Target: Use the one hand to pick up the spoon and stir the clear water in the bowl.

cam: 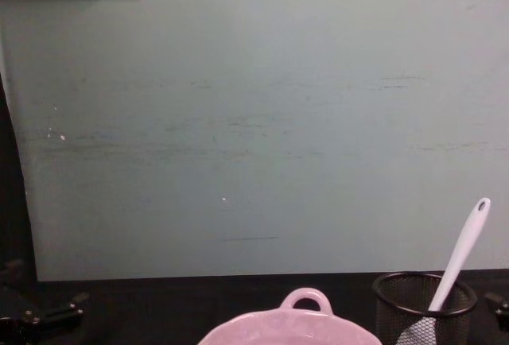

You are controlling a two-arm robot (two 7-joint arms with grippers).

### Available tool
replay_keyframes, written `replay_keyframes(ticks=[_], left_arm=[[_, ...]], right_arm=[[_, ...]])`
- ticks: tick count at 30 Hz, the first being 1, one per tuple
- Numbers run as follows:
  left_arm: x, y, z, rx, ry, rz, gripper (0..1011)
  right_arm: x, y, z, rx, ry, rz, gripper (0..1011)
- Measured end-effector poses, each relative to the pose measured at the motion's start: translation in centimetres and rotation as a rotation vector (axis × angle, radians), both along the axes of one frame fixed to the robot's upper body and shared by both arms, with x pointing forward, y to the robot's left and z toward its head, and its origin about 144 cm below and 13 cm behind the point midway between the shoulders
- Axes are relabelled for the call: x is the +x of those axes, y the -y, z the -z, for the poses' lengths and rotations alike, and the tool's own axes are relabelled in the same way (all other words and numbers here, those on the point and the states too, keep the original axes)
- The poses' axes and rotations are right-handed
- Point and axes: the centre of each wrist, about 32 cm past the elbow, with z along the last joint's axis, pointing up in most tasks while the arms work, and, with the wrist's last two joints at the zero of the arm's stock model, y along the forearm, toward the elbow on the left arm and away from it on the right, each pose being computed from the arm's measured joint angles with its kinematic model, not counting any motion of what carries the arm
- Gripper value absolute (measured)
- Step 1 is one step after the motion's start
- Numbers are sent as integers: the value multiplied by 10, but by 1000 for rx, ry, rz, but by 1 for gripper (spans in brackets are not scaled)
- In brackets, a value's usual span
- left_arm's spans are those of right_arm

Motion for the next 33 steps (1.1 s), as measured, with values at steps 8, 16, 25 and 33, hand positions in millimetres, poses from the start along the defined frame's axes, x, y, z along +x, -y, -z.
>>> replay_keyframes(ticks=[8, 16, 25, 33], left_arm=[[0, 0, 0, 0, 0, 0, 1011], [0, 0, 0, 0, 0, 0, 1011], [0, 0, 0, 0, 0, 0, 1011], [0, 0, 0, 0, 0, 0, 1011]], right_arm=[[-16, 3, -3, 2, 18, 17, 1004], [-42, 1, -10, 53, 24, 46, 1004], [-28, -3, -13, 305, 12, -28, 1004], [-3, -7, -12, 602, -33, -87, 1004]])
